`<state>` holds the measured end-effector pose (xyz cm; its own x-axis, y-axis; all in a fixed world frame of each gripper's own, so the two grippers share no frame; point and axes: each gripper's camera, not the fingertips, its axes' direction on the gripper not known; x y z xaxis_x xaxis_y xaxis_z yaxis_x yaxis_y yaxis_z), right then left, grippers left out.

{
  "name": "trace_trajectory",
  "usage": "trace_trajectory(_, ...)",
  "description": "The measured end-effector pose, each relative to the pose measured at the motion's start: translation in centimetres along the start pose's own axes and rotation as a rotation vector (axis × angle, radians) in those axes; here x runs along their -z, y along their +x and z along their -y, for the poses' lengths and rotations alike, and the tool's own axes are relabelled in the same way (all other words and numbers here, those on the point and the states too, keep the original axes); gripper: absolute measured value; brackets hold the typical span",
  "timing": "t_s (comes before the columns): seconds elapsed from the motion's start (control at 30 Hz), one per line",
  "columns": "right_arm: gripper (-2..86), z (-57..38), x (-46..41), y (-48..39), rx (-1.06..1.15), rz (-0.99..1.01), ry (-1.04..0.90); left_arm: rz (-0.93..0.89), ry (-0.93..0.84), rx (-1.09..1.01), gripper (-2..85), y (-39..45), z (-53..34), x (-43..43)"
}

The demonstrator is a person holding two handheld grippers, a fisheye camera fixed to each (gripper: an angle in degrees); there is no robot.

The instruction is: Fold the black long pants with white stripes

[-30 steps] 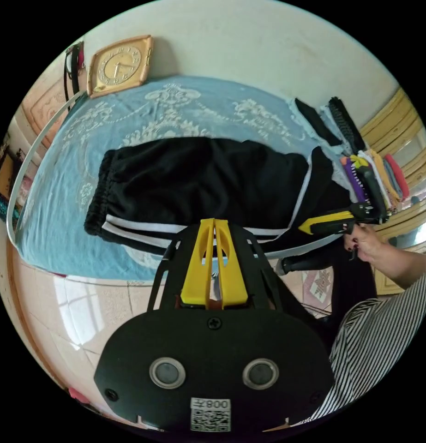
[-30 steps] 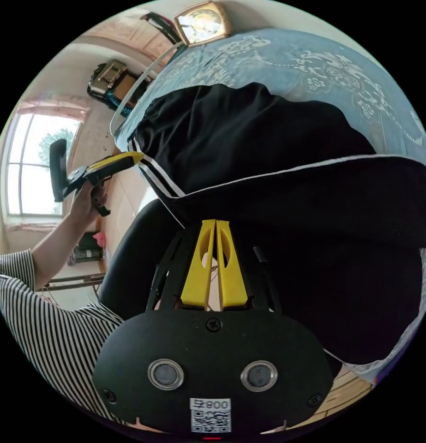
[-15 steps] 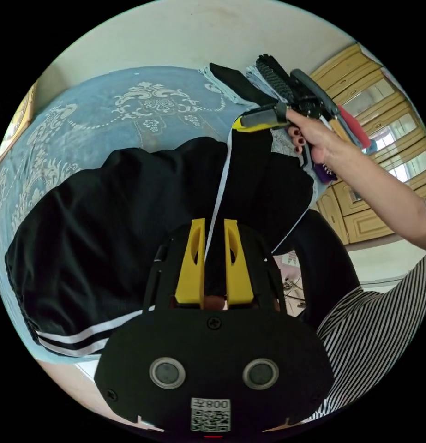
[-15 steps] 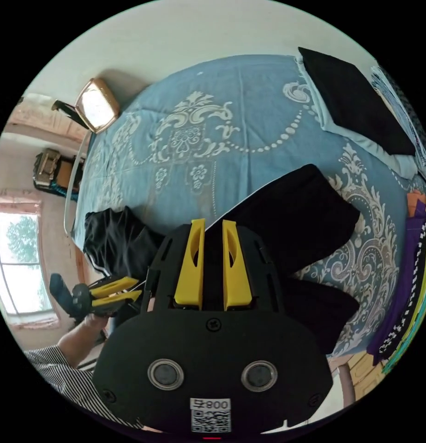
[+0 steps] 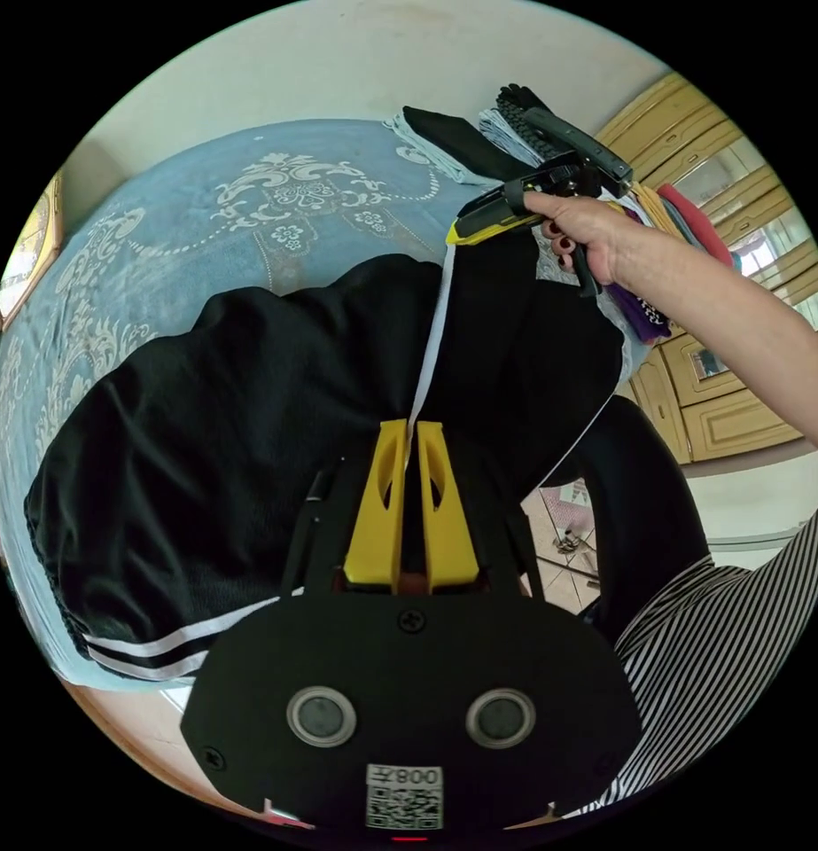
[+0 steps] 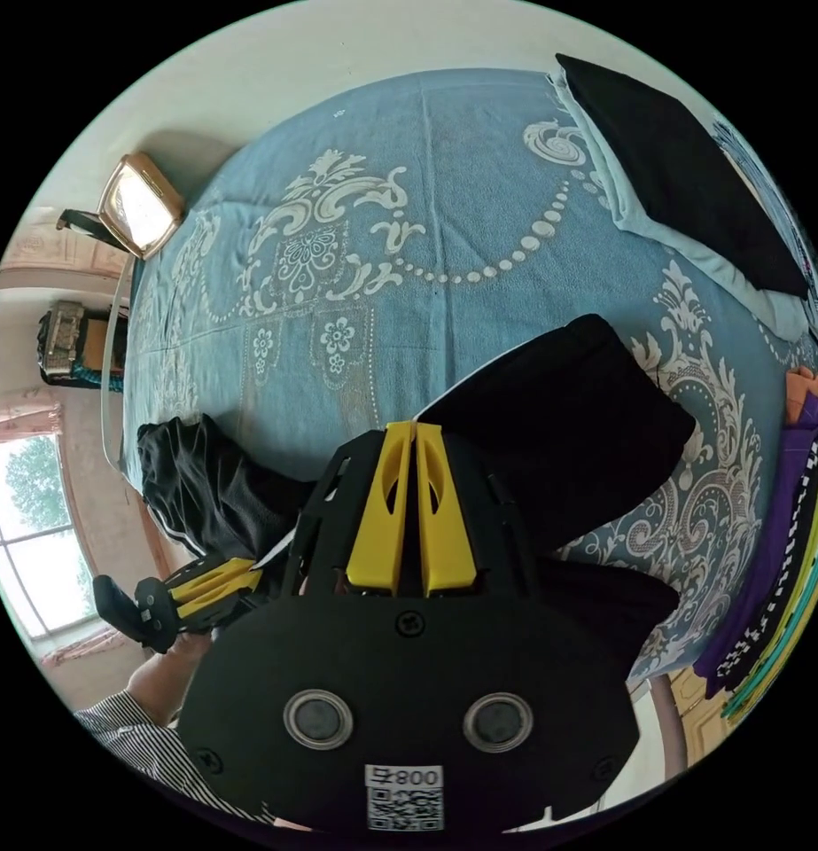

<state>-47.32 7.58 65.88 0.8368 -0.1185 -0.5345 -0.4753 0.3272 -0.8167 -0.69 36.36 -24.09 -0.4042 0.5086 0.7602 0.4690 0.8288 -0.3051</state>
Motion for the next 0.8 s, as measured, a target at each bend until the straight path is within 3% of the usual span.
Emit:
trace_trajectory(0.3,0.4,-8.0,1.4,6.8,0.035,0.298,0.242,-0.015,0.069,-0.101,1.3,7.9,4.4,1.9)
trace_trajectory(0.8,0.4,-24.5,-11.5,18.5,-0.176,0.485,0.228,0.051,-0.199,-0.282,1.1,21.7,12.1,-3.6)
